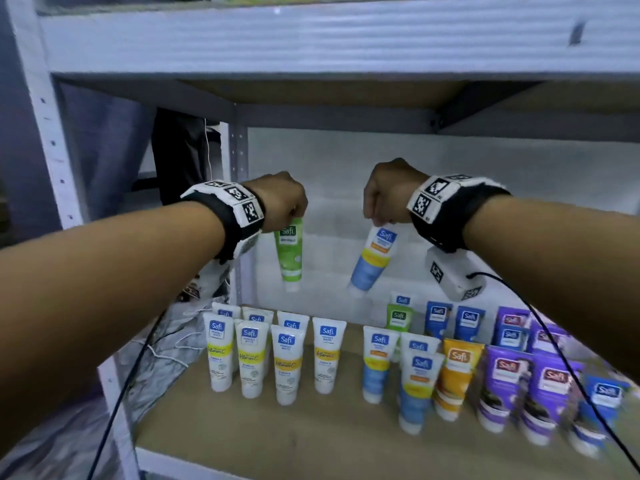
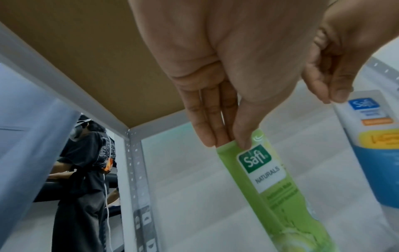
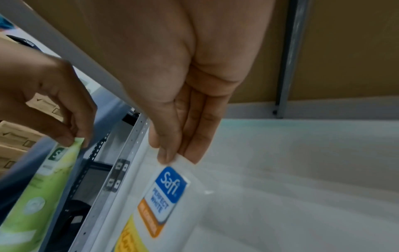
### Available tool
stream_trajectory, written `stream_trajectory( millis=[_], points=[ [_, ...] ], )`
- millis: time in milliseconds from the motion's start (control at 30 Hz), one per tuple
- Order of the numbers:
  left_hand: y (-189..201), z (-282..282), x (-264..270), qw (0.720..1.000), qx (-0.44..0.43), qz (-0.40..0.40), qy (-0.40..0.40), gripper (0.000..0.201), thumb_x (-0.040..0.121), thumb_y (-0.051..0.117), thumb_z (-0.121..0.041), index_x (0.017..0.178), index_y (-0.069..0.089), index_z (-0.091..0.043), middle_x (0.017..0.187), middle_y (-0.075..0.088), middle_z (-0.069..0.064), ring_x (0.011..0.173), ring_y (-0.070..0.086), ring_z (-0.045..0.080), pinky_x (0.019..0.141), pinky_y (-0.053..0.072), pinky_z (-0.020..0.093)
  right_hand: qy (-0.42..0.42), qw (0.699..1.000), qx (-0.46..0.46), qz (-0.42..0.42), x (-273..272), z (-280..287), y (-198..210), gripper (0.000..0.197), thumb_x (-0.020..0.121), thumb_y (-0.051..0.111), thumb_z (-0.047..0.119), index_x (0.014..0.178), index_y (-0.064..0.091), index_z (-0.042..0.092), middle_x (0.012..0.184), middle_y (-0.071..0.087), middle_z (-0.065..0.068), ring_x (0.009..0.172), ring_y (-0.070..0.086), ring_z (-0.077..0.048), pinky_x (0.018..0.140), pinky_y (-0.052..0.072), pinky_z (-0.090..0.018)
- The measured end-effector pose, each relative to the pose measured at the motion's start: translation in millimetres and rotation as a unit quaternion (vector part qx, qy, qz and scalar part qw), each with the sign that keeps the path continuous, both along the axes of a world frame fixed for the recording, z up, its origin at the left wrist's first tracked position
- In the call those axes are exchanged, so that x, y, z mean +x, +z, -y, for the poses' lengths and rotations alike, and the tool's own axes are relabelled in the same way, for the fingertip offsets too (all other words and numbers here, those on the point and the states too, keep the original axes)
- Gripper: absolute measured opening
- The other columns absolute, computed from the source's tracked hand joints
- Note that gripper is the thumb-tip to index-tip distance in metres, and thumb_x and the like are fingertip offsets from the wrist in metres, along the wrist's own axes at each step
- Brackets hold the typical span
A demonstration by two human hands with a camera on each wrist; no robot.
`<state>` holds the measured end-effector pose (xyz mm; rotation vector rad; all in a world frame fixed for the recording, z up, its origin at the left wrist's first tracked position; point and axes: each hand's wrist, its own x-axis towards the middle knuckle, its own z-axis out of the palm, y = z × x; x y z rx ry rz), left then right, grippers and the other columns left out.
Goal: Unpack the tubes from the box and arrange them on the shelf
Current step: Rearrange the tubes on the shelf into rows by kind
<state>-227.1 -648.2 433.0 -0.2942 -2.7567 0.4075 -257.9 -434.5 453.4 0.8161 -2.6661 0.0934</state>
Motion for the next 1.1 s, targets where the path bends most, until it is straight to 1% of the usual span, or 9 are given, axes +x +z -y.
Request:
stream_trajectory(
  millis=[67,133,233,400,467,567,800,1000,1100],
  points=[
    [3.5,-13.6,17.6,1.000,0.005,-0.013,-0.016,0.018,0.083,0.059,-0.013,0.092,0.067,-0.025,0.088,0.050,0.002,0.094,0.060,0.033,0.079,0.051,0.034,0.006,1.000,-0.002,-0.019,21.4,-6.8,6.7,0.017,0.068,0.076,0.002,0.080,0.078,0.015,0.067,0.062,0.007,0.079,0.066,-0.014,0.069,0.045,-0.018],
    [3.4,-26.0,33.6,0.999,0.008,-0.032,-0.042,0.019,0.083,0.059,-0.012,0.095,0.069,-0.023,0.092,0.059,0.006,0.096,0.060,0.031,0.079,0.048,0.030,0.009,1.000,-0.001,-0.029,42.1,-13.2,9.4,0.017,0.068,0.075,0.003,0.079,0.077,0.017,0.069,0.066,0.004,0.082,0.067,-0.015,0.069,0.043,-0.016],
    [-4.5,-42.7,53.5,0.997,0.031,-0.032,-0.063,0.022,0.083,0.059,-0.012,0.099,0.070,-0.022,0.099,0.067,0.007,0.095,0.062,0.029,0.080,0.051,0.029,0.017,0.999,-0.003,-0.034,71.4,-21.6,5.2,0.018,0.068,0.074,0.003,0.079,0.077,0.017,0.067,0.065,0.005,0.082,0.068,-0.014,0.070,0.044,-0.015],
    [-38.3,-65.0,79.2,0.995,0.052,-0.011,-0.084,0.024,0.082,0.058,-0.011,0.100,0.071,-0.021,0.100,0.068,0.008,0.097,0.062,0.030,0.084,0.052,0.033,0.010,1.000,-0.021,0.008,107.6,-37.3,-21.0,0.019,0.072,0.072,0.001,0.079,0.076,0.018,0.072,0.070,0.003,0.080,0.069,-0.014,0.065,0.051,-0.019],
    [-55.1,-72.0,86.5,0.994,0.063,0.007,-0.088,0.024,0.081,0.059,-0.011,0.099,0.071,-0.021,0.099,0.068,0.008,0.093,0.064,0.031,0.083,0.054,0.037,0.018,0.999,-0.011,0.027,117.3,-42.0,-37.4,0.020,0.072,0.072,-0.001,0.077,0.075,0.018,0.068,0.069,0.004,0.080,0.070,-0.015,0.072,0.057,-0.024],
    [-84.1,-80.6,93.9,0.992,0.073,0.028,-0.098,0.025,0.081,0.059,-0.007,0.100,0.071,-0.019,0.098,0.070,0.006,0.092,0.065,0.028,0.081,0.053,0.034,0.022,0.999,-0.008,0.039,126.4,-47.8,-62.9,0.021,0.071,0.072,-0.003,0.078,0.077,0.017,0.071,0.071,0.002,0.079,0.070,-0.015,0.080,0.058,-0.030],
    [-148.6,-93.9,99.4,0.989,0.087,0.068,-0.102,0.024,0.082,0.057,-0.010,0.099,0.070,-0.022,0.097,0.067,0.006,0.090,0.064,0.028,0.078,0.054,0.037,0.025,0.996,0.010,0.080,128.5,-54.8,-117.3,0.024,0.067,0.070,-0.006,0.073,0.075,0.017,0.064,0.068,0.005,0.072,0.071,-0.015,0.077,0.059,-0.033],
    [-179.7,-101.0,100.3,0.986,0.099,0.082,-0.107,0.026,0.084,0.054,-0.007,0.101,0.069,-0.019,0.099,0.066,0.008,0.093,0.063,0.030,0.077,0.052,0.035,0.020,0.993,0.031,0.116,126.1,-55.2,-148.9,0.024,0.069,0.073,-0.006,0.075,0.075,0.017,0.070,0.069,0.001,0.075,0.071,-0.017,0.077,0.060,-0.035],
    [-187.6,-103.7,101.1,0.984,0.112,0.079,-0.113,0.026,0.086,0.051,-0.006,0.102,0.068,-0.017,0.100,0.065,0.008,0.095,0.060,0.028,0.073,0.045,0.029,0.020,0.992,0.024,0.126,122.8,-54.3,-161.7,0.024,0.069,0.073,-0.005,0.076,0.076,0.017,0.074,0.073,0.000,0.074,0.071,-0.015,0.077,0.060,-0.034]
  ],
)
